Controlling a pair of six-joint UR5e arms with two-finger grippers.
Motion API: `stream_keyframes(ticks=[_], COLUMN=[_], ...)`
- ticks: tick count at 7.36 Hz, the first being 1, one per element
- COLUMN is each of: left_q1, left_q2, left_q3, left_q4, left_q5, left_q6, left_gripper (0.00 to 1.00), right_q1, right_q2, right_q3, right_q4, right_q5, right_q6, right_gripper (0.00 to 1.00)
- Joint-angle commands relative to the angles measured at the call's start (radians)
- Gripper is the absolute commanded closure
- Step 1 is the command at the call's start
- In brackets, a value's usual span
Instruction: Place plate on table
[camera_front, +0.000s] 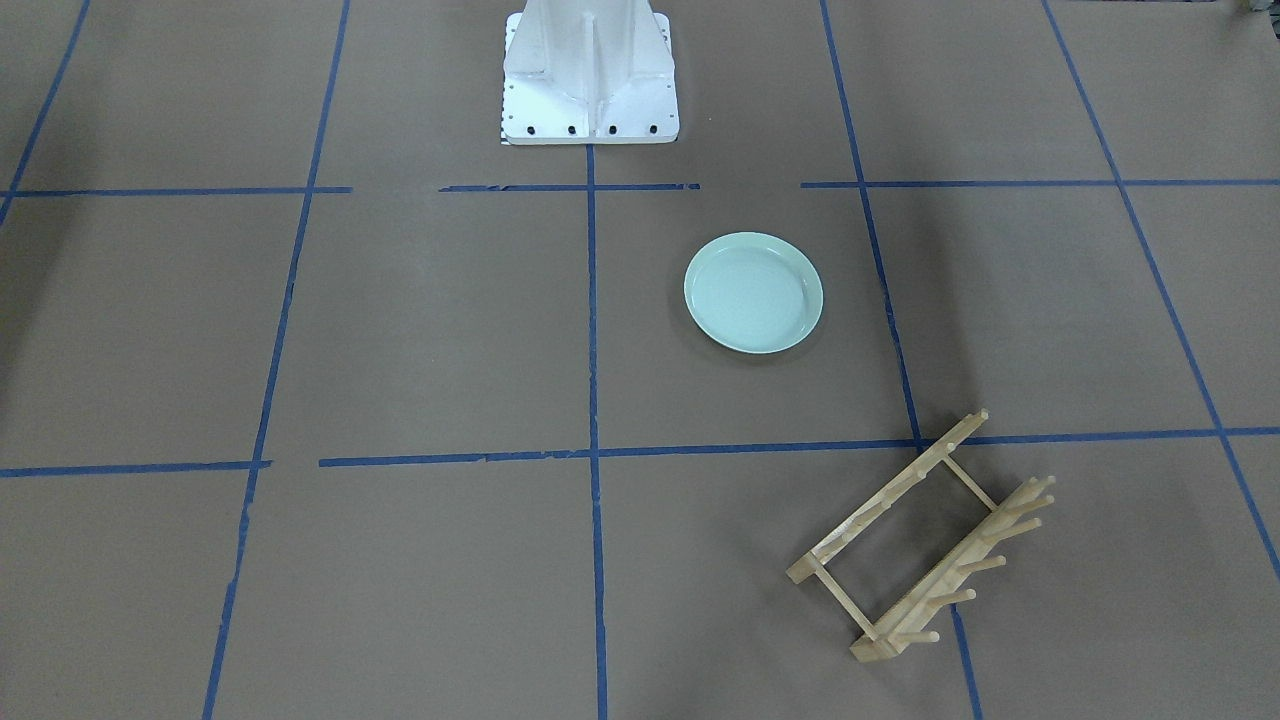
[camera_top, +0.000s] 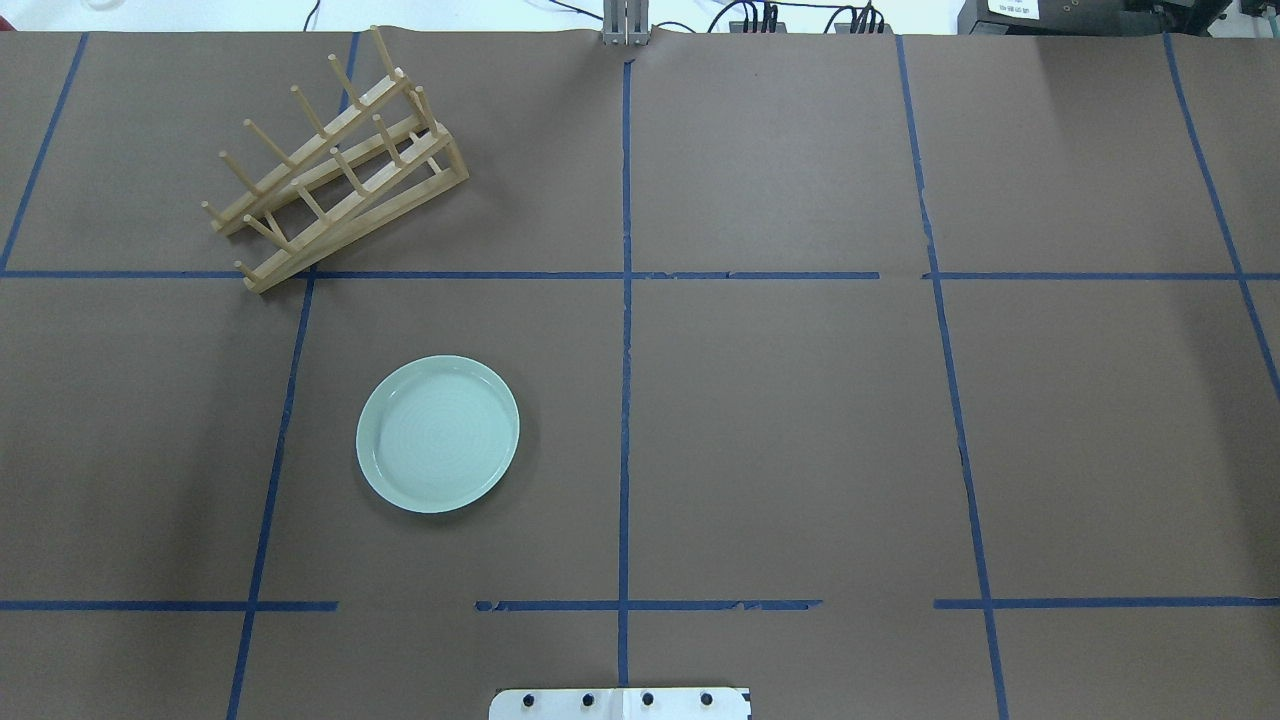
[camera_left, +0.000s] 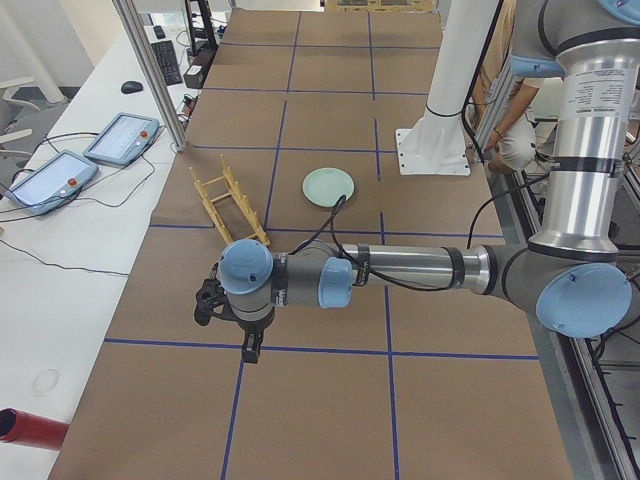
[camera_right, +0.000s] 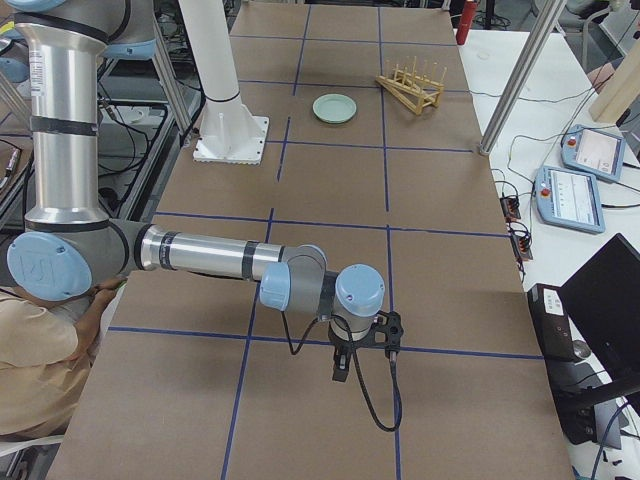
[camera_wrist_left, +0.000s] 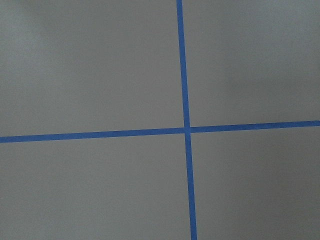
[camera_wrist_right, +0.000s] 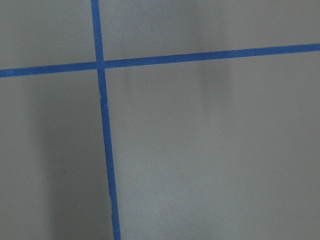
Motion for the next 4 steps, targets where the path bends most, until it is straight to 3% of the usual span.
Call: stream_keyframes(ticks=[1, 4], left_q1=[0.033, 0.044], left_q2=[-0.001, 0.011], left_q3=[-0.034, -0.048], left_q4=[-0.002, -0.062], left_q5=[0.018, 0.018], left_q6=[-0.140, -0.131], left_gripper=[0.00, 0.00], right_q1=[0.000, 0.000], right_q2=[-0.001, 0.001], right_q3=[0.000, 0.000], right_q4=[0.000, 0.000], right_q5=[0.000, 0.000], right_q6=[0.000, 0.000], right_gripper=[0.00, 0.00])
